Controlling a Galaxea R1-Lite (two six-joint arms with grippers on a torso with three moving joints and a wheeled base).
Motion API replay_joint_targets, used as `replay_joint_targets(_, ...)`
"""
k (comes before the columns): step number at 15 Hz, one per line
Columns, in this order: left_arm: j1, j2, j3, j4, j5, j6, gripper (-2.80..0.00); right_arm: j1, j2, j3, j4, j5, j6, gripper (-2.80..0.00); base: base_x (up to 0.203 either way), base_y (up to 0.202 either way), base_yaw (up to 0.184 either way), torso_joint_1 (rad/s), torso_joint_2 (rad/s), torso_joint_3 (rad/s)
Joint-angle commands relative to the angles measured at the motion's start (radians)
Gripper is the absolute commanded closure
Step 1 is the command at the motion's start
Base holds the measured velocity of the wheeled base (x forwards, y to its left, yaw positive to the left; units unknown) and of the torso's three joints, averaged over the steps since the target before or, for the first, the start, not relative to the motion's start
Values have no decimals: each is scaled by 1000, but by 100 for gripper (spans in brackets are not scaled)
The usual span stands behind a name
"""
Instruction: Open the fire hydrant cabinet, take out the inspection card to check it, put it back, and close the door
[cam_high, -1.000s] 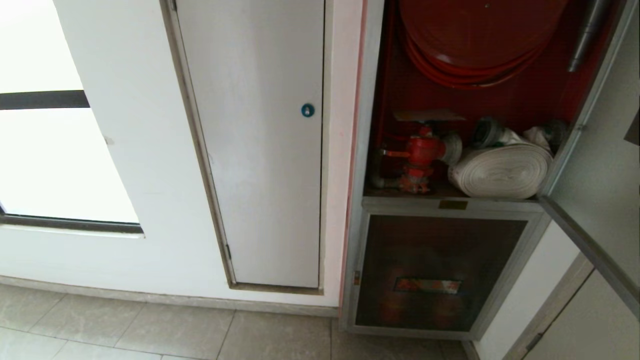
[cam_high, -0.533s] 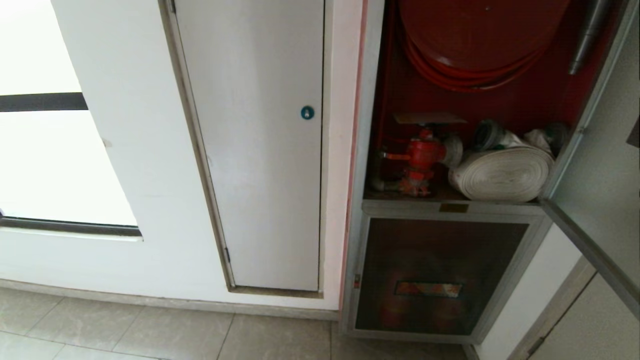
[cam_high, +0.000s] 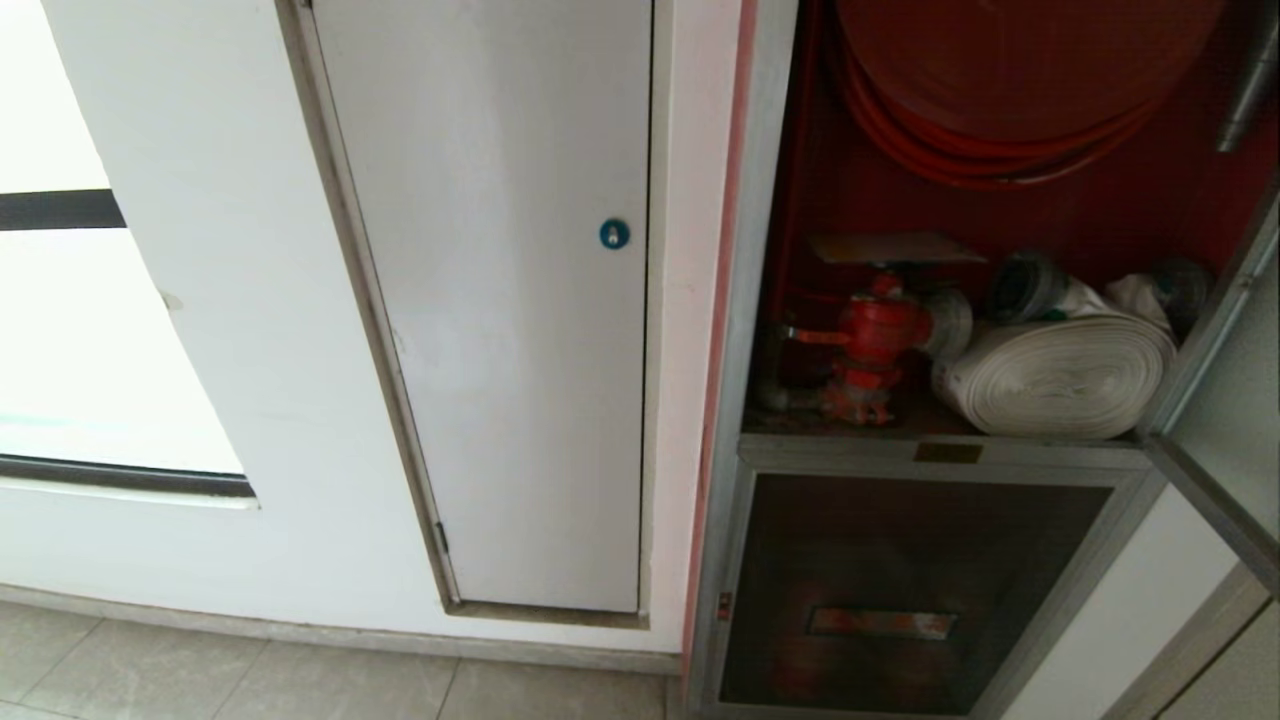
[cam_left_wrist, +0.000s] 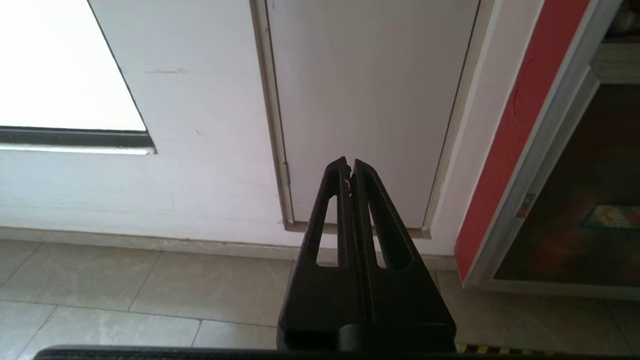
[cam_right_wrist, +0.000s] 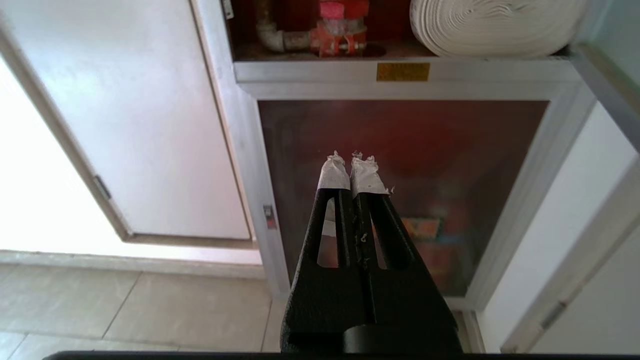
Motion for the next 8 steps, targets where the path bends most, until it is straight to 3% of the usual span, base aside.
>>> replay_joint_targets(1, 0, 1, 0, 0, 0, -1, 0, 0, 2, 5, -1, 0, 0, 0, 199, 0, 0, 5, -1, 4)
replay_joint_targets(8, 0, 1, 0, 0, 0, -1, 0, 0, 2, 5, -1, 0, 0, 0, 196, 0, 0, 3, 3, 2)
